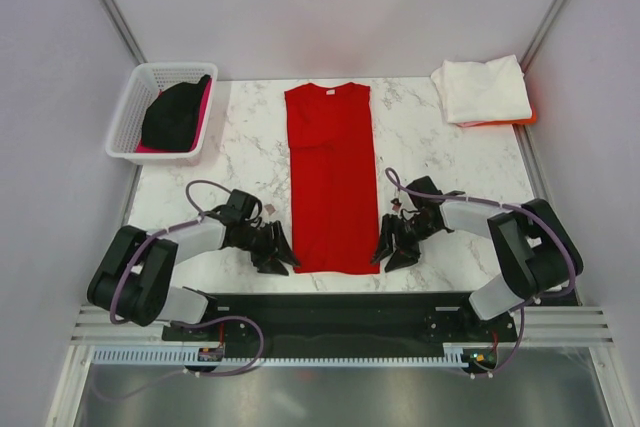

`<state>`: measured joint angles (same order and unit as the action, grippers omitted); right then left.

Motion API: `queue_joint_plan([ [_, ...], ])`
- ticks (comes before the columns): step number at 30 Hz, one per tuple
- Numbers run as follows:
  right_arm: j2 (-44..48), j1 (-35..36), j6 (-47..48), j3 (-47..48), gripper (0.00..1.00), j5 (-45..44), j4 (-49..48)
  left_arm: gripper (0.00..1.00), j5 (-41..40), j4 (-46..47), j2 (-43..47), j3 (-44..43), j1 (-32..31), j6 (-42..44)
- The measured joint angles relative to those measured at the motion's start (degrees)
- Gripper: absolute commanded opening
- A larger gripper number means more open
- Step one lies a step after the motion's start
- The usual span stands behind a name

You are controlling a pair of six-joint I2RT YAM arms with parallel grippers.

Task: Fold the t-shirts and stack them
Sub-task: Fold the tshirt

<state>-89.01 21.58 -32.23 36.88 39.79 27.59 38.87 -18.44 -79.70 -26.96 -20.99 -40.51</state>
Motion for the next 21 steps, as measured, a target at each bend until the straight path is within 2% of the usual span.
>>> queue_joint_plan([
  [6, -1.2, 0.5, -1.9, 0.0, 0.55, 0.9, -1.5, 0.48, 0.2, 1.0, -0.9, -0.2, 0.0, -0.2],
  [7, -1.5, 0.6, -2.1, 0.0, 0.54, 1.0, -1.7, 0.38, 0.2, 1.2, -1.1, -0.2, 0.0, -0.2],
  [8, -1.7, 0.7, -2.5, 0.1, 0.53, 1.1, -2.0, 0.34, 0.2, 1.3, -1.4, -0.3, 0.0, -0.4],
  [12, -2.7, 0.8, -3.1, 0.3, 0.49, 1.7, -2.7, 0.31, 0.0, 2.5, -3.3, -0.8, 0.0, -0.5],
  [14, -3.0, 0.8, -3.2, 0.3, 0.4, 1.6, -3.0, 0.19, 0.2, 2.8, -4.1, -1.0, 0.0, -0.6],
  [15, -3.0, 0.8, -3.2, 0.3, 0.27, 1.4, -3.3, 0.08, 0.2, 2.9, -4.3, -1.1, 0.0, -0.7],
  [16, -3.1, 0.9, -3.1, 0.3, 0.2, 0.9, -3.7, 0.02, 0.2, 2.9, -4.3, -1.2, 0.0, -0.9],
  [17, -3.1, 0.9, -3.1, 0.1, 0.06, 0.2, -4.3, 0.02, 0.1, 2.9, -4.3, -1.4, 0.0, -0.7],
  [18, -3.1, 1.0, -3.2, -0.1, 0.0, -0.2, -4.7, 0.02, 0.1, 2.8, -4.2, -1.5, 0.0, -0.7],
  [21, -2.8, 1.0, -3.5, -0.3, 0.0, -0.8, -4.9, 0.02, 0.0, 2.0, -3.4, -1.6, 0.3, -0.6],
])
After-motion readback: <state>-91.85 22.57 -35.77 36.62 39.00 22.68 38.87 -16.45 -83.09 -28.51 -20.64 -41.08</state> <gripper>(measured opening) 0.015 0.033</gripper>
